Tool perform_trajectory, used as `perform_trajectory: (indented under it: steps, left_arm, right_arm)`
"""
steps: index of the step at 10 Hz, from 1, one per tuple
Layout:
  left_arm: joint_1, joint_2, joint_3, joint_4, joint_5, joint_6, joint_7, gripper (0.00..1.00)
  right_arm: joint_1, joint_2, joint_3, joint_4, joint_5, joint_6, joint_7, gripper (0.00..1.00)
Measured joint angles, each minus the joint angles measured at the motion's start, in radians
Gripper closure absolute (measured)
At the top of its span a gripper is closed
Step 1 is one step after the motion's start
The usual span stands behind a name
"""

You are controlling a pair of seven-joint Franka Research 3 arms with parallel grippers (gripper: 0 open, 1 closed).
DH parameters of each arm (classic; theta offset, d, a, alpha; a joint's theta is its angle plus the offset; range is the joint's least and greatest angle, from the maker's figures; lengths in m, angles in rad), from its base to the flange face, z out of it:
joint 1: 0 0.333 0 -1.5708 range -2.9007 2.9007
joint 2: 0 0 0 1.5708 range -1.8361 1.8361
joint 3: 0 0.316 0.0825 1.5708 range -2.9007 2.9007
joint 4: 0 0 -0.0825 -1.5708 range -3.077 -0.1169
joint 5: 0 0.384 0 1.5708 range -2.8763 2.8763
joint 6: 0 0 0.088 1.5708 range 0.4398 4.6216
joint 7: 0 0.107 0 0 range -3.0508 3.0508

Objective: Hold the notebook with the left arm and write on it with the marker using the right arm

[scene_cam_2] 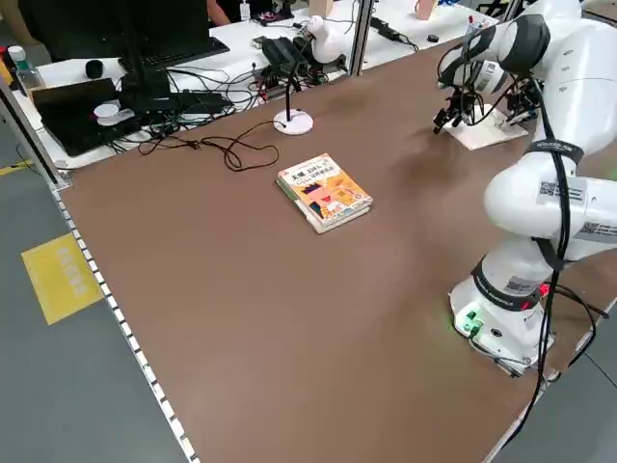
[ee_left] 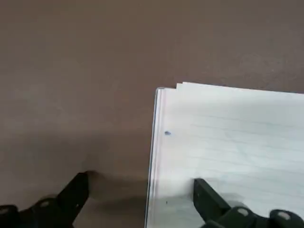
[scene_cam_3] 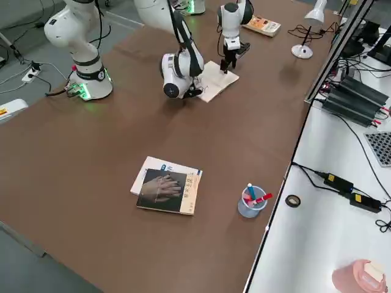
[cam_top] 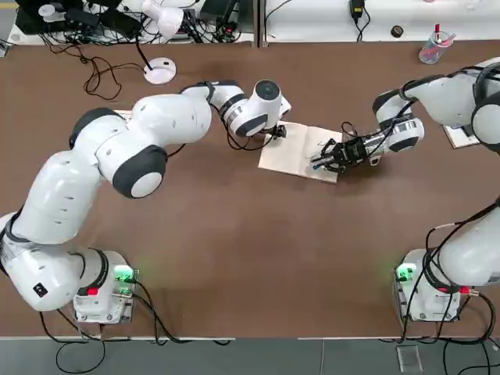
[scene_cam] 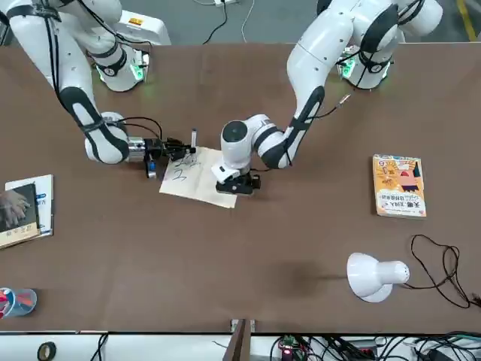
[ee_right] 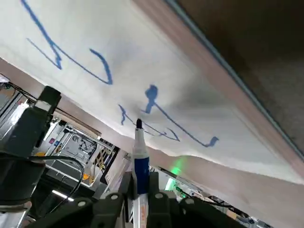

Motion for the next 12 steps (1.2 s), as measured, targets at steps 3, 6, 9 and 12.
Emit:
perform_trajectory:
  steps: [3, 6, 9, 12]
  left_arm:
    - [0.000, 0.000, 0.000, 0.000, 0.000, 0.000, 0.000, 0.00]
    - [0.000, 0.000, 0.000, 0.000, 0.000, 0.000, 0.000, 0.00]
    - [0.000, 0.001, 0.000, 0.000, 0.000, 0.001, 0.000, 0.00]
    - [0.000, 0.001, 0.000, 0.000, 0.000, 0.001, 0.000, 0.00]
  right_arm:
    - [-0.002, 0.002, -0.022, 0.007, -0.024, 0.000, -0.011, 0.83]
    - [-0.007, 0.002, -0.035, 0.015, -0.062, -0.003, -0.012, 0.83]
    - [-0.014, 0.002, -0.041, 0.020, -0.085, -0.007, -0.012, 0.83]
    - [-0.014, 0.002, -0.041, 0.021, -0.091, -0.007, -0.012, 0.83]
